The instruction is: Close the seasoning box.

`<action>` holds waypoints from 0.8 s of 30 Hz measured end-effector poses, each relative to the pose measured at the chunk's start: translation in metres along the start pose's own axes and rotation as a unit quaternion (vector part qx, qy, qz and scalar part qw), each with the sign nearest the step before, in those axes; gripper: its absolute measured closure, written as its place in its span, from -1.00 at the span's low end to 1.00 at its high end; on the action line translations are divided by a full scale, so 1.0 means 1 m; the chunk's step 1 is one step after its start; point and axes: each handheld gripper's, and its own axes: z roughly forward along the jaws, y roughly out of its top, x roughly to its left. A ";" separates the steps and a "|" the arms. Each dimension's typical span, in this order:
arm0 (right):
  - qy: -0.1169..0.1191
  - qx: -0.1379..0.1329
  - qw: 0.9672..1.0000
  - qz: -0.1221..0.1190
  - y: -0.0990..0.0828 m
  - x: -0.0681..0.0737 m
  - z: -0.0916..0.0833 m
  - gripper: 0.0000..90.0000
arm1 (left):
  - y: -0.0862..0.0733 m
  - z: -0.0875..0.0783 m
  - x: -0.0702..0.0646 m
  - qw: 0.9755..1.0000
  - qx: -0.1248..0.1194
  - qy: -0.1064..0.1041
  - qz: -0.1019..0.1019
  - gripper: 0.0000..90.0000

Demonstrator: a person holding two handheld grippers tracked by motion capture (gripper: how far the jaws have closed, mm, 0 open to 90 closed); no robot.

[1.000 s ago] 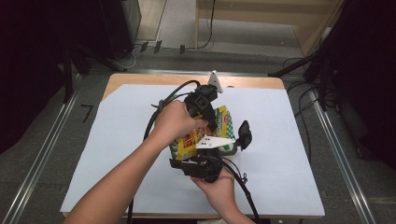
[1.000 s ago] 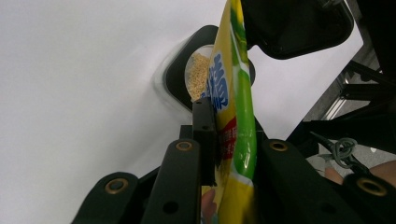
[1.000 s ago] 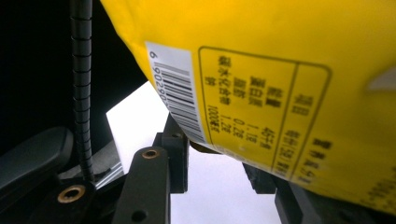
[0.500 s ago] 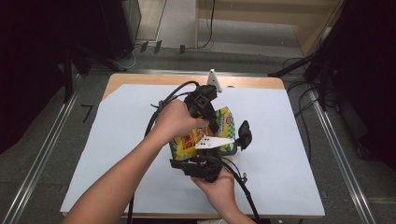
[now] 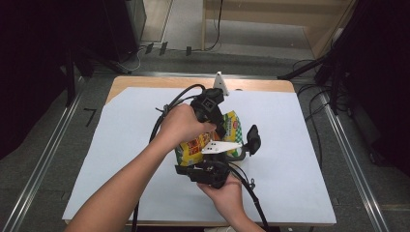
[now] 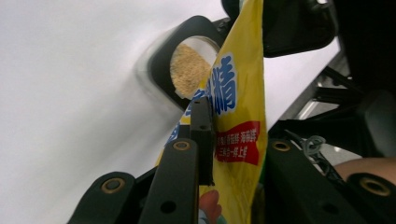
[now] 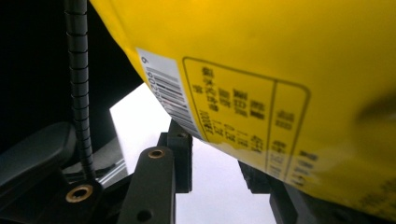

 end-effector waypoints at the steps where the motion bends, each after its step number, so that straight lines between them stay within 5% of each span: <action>1: 0.001 0.000 1.000 0.002 0.000 0.000 0.001 0.55 | 0.000 0.000 0.000 1.000 0.000 0.002 -0.001 0.83; 6: 0.000 0.000 1.000 0.001 0.002 0.001 0.003 0.47 | 0.001 -0.001 0.000 0.999 -0.002 0.035 0.001 0.89; 15: -0.017 0.001 1.000 -0.010 0.003 0.005 0.002 0.37 | 0.001 -0.003 0.004 0.998 -0.007 0.061 0.000 1.00; 24: -0.004 -0.002 1.000 0.006 0.004 0.003 0.001 0.47 | 0.003 -0.002 0.002 0.999 -0.005 0.050 0.007 0.96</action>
